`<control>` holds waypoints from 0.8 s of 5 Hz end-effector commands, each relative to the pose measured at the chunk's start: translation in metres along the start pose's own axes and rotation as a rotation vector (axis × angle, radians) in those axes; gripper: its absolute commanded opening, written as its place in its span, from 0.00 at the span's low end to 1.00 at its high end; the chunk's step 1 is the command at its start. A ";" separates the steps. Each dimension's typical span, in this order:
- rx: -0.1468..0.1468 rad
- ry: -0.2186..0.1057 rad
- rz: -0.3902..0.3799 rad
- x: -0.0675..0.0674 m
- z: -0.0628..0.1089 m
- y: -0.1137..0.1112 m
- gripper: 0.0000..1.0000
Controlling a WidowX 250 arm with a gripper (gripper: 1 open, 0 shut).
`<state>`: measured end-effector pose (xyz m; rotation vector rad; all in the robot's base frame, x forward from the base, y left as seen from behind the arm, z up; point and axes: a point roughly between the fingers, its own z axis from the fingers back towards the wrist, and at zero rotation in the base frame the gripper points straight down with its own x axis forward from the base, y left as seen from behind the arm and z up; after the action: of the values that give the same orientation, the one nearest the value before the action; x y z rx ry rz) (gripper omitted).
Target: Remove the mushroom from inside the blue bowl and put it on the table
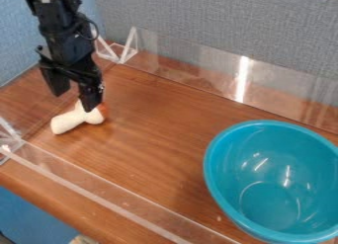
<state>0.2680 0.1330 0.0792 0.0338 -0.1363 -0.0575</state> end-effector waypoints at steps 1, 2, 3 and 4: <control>0.024 -0.044 -0.023 0.006 0.022 0.016 1.00; 0.021 -0.041 -0.040 0.006 0.029 0.032 1.00; 0.011 -0.044 -0.050 0.004 0.025 0.034 0.00; 0.007 -0.047 -0.061 0.001 0.024 0.036 1.00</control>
<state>0.2644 0.1627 0.0920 0.0158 -0.1464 -0.1227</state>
